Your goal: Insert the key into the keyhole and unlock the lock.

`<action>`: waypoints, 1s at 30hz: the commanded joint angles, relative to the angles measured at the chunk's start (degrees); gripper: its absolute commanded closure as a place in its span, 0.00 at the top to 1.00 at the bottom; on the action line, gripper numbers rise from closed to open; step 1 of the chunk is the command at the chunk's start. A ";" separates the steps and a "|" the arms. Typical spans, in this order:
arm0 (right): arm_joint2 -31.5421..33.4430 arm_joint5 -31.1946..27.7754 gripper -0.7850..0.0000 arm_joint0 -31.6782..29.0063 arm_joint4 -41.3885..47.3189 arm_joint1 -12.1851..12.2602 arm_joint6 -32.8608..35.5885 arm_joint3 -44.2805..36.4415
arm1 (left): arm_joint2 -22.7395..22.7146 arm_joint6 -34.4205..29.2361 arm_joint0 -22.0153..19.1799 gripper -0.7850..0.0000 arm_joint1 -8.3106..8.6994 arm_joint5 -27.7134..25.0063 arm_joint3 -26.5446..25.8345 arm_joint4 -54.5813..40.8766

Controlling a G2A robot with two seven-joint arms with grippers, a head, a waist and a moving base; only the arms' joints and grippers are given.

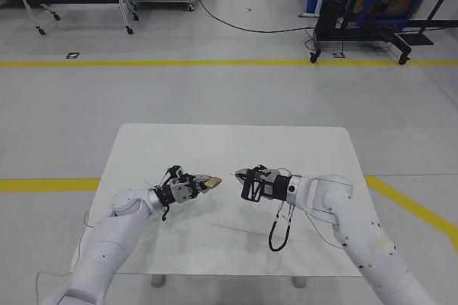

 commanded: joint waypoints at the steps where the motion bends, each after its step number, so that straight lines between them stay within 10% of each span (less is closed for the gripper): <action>1: -1.37 0.23 0.00 0.05 -3.82 0.03 1.86 -0.72 | 0.23 -0.06 0.16 0.00 -0.07 0.09 -0.36 0.14; 13: -11.00 7.15 0.00 -0.11 -31.85 0.14 1.79 -6.40 | 1.00 0.36 -0.25 0.00 -0.28 1.52 0.11 1.42; 30: -10.84 5.25 0.00 -0.33 -35.75 0.76 -8.15 -4.83 | 0.49 -0.85 -0.06 0.00 -0.48 1.34 0.29 -0.17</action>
